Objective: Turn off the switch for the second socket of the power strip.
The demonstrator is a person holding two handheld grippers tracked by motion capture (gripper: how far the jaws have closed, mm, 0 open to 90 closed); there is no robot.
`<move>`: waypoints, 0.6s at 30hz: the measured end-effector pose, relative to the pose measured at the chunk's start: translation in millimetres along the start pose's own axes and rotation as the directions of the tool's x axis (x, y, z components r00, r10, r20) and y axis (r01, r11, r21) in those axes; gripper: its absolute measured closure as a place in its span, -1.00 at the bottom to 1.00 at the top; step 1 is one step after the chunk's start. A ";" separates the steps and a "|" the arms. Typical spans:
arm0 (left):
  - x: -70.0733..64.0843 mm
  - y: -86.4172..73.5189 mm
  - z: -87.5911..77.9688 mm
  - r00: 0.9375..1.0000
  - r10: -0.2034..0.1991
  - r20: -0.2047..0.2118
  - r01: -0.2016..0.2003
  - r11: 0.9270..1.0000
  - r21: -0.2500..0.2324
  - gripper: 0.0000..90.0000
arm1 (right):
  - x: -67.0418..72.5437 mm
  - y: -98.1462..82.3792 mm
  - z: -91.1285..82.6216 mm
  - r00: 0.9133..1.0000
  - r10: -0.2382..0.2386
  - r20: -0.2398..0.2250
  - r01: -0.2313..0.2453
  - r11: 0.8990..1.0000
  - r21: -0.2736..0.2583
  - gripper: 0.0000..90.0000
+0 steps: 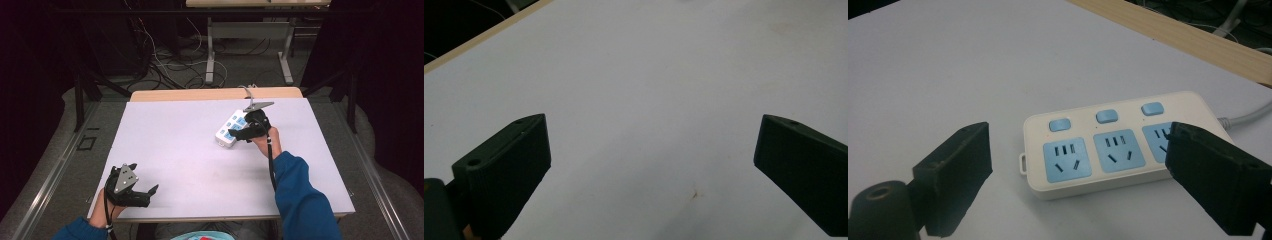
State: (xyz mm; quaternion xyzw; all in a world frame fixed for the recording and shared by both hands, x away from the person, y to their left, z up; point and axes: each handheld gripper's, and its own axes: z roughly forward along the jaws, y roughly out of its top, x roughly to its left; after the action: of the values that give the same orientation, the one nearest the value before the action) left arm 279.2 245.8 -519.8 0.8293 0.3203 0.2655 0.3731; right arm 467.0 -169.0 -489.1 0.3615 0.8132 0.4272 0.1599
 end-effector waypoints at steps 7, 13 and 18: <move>0.1 0.2 0.0 1.000 0.001 -0.001 -0.001 1.000 -0.001 -0.97 | 5.7 -9.1 -18.3 1.000 -0.009 -0.009 0.009 1.000 -0.005 -0.85; -0.1 0.3 0.1 1.000 0.001 0.000 -0.001 1.000 -0.001 -0.97 | 11.0 -19.6 -33.0 1.000 -0.021 -0.011 0.021 1.000 0.009 -0.90; -0.2 0.4 0.2 1.000 0.004 0.002 -0.004 1.000 0.001 -0.97 | 13.9 -28.4 -43.3 1.000 -0.029 -0.009 0.029 0.999 0.013 -0.94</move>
State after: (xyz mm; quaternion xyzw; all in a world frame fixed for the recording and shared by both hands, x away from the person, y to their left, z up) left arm 279.4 245.3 -519.6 0.8304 0.3184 0.2652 0.3725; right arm 420.0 -194.6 -486.1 0.3487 0.8218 0.4211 0.1601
